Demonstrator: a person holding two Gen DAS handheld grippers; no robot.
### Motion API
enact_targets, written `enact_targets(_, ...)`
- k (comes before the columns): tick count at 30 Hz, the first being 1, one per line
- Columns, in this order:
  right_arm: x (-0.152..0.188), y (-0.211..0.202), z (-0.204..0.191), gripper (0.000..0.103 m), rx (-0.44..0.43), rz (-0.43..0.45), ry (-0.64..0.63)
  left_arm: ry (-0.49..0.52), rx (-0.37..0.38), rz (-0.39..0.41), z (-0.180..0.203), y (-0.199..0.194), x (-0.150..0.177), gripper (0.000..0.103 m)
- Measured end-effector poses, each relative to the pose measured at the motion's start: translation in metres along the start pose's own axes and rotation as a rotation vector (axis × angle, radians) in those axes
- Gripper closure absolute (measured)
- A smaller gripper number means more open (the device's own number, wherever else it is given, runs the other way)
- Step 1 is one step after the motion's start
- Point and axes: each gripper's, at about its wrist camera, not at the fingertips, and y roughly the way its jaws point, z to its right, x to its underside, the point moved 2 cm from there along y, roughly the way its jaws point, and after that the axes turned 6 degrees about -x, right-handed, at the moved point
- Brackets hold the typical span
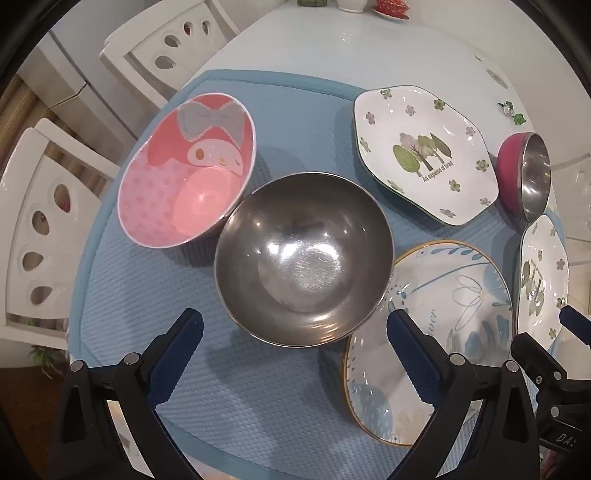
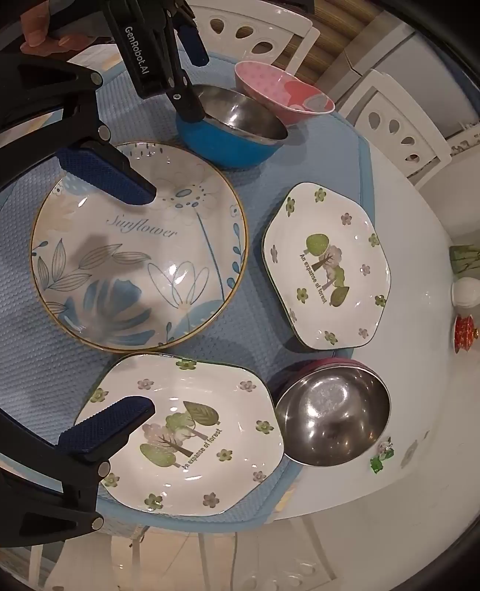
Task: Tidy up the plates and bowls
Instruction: 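Move the right tool toward the round blue-leaf Sunflower plate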
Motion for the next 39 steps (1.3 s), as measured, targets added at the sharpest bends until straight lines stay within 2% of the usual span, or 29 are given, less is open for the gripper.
enact_targets(8, 0.003, -0.002, 0.002, 0.000, -0.009, -0.010, -0.010, 0.004, 0.010, -0.014, -0.001, -0.001, -0.006, 0.003)
enact_targets(39, 0.006, -0.005, -0.001, 0.000, -0.023, -0.026, 0.002, 0.022, 0.040, -0.038, 0.012, -0.009, 0.009, 0.003)
